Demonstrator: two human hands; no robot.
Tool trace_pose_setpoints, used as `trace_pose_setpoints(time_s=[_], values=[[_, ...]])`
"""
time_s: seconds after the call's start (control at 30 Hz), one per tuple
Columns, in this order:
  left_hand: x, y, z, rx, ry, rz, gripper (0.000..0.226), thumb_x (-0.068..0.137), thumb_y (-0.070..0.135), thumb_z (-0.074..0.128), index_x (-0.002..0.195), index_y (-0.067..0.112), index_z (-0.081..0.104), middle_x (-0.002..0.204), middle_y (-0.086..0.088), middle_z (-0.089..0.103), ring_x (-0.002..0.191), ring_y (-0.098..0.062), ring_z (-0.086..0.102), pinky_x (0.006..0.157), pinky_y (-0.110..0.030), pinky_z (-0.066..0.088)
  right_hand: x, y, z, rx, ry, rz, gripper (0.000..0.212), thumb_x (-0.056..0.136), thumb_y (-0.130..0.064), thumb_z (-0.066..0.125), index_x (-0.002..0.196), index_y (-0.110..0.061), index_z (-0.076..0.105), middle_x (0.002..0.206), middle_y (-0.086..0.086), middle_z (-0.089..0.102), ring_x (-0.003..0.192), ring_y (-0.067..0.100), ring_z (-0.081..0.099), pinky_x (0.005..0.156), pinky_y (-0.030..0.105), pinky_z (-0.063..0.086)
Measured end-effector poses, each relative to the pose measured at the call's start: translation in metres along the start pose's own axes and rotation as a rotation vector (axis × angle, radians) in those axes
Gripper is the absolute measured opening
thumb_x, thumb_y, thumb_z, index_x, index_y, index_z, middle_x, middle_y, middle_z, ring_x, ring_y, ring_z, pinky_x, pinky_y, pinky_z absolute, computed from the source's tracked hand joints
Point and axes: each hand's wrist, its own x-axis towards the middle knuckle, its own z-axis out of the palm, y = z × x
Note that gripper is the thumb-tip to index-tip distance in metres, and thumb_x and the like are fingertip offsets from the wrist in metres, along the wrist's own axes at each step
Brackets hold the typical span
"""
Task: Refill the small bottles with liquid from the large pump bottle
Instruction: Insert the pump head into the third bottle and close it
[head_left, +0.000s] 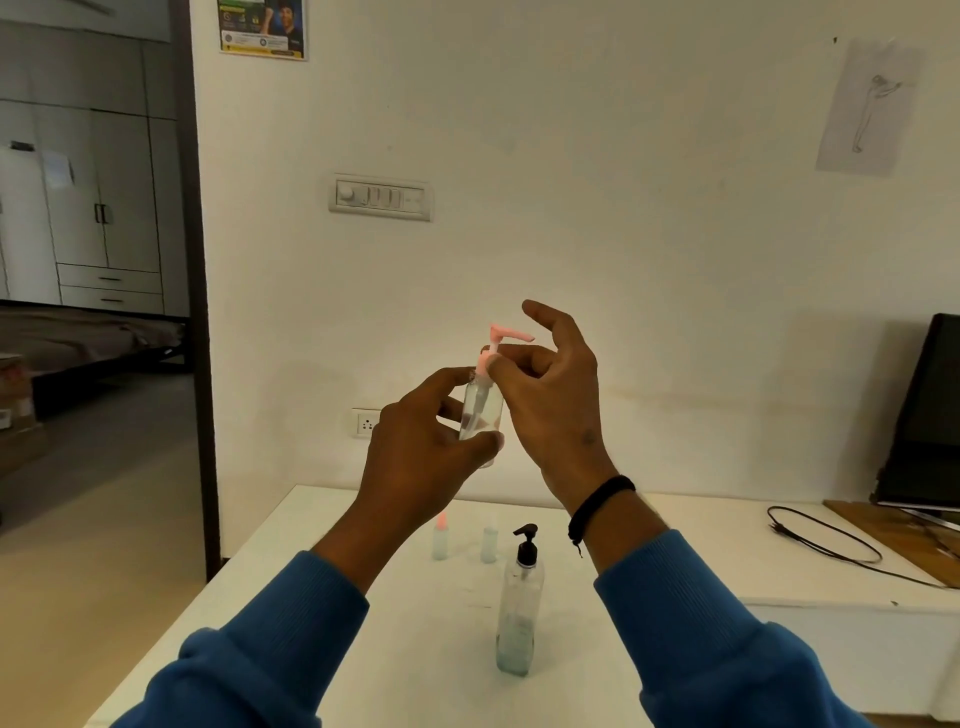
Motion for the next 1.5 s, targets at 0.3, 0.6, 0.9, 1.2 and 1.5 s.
trace_pose_setpoints(time_s=[0.3, 0.6, 0.9, 1.2, 1.5], values=[[0.000, -0.002, 0.002, -0.002, 0.000, -0.011, 0.062, 0.079, 0.035, 0.086, 0.133, 0.032, 0.058, 0.091, 0.017, 0.065, 0.073, -0.007, 0.067, 0.075, -0.031, 0.058, -0.003, -0.001, 0.000, -0.039, 0.012, -0.002, 0.059, 0.086, -0.022, 0.083, 0.137, -0.022, 0.055, 0.089, -0.008, 0.072, 0.084, 0.009, 0.071, 0.086, 0.023, 0.059], [0.002, -0.002, 0.002, 0.001, 0.001, -0.011, 0.061, 0.079, 0.035, 0.086, 0.133, 0.034, 0.059, 0.092, 0.017, 0.067, 0.073, -0.008, 0.069, 0.077, -0.035, 0.061, -0.004, 0.002, 0.004, -0.039, 0.041, -0.012, 0.047, 0.088, -0.015, 0.081, 0.130, -0.019, 0.061, 0.091, -0.006, 0.075, 0.085, 0.010, 0.073, 0.088, 0.028, 0.061], [0.004, 0.000, 0.005, 0.008, 0.004, -0.001, 0.061, 0.078, 0.034, 0.087, 0.132, 0.033, 0.059, 0.093, 0.013, 0.067, 0.074, -0.009, 0.068, 0.080, -0.038, 0.061, -0.002, 0.007, 0.001, 0.021, 0.058, 0.009, 0.028, 0.092, -0.016, 0.075, 0.119, -0.016, 0.069, 0.099, -0.001, 0.077, 0.089, 0.012, 0.074, 0.082, 0.025, 0.061], [0.007, 0.004, 0.006, -0.012, -0.004, 0.018, 0.062, 0.077, 0.031, 0.087, 0.133, 0.034, 0.061, 0.090, 0.018, 0.066, 0.072, -0.007, 0.069, 0.079, -0.039, 0.062, 0.002, 0.008, -0.003, -0.020, 0.071, -0.007, 0.032, 0.086, -0.016, 0.082, 0.116, -0.017, 0.071, 0.092, -0.004, 0.074, 0.084, 0.012, 0.073, 0.078, 0.024, 0.062], [0.012, 0.011, 0.009, -0.040, 0.025, 0.038, 0.061, 0.077, 0.031, 0.087, 0.133, 0.032, 0.062, 0.090, 0.013, 0.070, 0.071, -0.009, 0.070, 0.079, -0.042, 0.062, 0.008, 0.003, -0.006, 0.016, 0.122, -0.009, 0.024, 0.088, -0.018, 0.081, 0.110, -0.018, 0.071, 0.097, -0.003, 0.078, 0.085, 0.009, 0.075, 0.076, 0.022, 0.062]])
